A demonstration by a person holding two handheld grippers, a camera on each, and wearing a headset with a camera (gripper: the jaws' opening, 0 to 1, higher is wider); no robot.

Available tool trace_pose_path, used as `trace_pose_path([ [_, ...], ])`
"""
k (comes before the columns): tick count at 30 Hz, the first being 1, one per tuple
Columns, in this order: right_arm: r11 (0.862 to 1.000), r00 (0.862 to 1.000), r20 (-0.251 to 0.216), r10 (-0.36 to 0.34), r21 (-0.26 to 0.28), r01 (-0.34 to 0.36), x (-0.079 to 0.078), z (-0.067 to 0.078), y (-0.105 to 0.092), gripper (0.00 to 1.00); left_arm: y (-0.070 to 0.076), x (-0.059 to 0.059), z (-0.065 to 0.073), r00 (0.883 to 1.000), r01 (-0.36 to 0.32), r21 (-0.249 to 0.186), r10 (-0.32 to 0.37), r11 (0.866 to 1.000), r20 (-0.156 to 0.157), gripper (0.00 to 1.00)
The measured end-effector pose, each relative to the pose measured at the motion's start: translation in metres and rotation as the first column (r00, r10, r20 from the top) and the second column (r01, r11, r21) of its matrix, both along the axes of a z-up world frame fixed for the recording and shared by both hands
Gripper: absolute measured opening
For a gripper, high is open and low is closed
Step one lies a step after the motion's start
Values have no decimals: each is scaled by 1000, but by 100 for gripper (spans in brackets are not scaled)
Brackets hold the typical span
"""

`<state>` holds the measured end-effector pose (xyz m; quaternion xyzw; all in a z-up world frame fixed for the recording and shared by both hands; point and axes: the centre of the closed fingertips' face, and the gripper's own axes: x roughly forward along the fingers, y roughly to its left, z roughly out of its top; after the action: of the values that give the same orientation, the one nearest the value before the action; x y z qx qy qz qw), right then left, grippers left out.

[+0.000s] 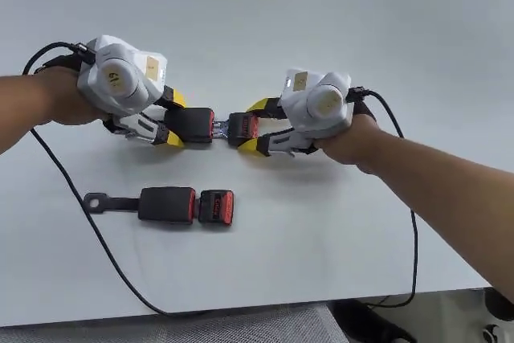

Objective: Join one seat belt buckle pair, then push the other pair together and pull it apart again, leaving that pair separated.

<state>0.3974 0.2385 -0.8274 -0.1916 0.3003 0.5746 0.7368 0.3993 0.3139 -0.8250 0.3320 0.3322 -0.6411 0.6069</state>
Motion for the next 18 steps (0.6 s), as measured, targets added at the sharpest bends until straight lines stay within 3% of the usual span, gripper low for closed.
trace_pose_path([
  [12, 999, 1000, 10, 10, -30, -10, -5, -4, -31, 35, 0, 1, 0, 1000, -5, 7, 5, 1000, -1, 34],
  [18, 999, 1000, -4, -25, -41, 25, -8, 3, -54, 35, 0, 0, 0, 1000, -4, 14, 4, 1000, -1, 34],
])
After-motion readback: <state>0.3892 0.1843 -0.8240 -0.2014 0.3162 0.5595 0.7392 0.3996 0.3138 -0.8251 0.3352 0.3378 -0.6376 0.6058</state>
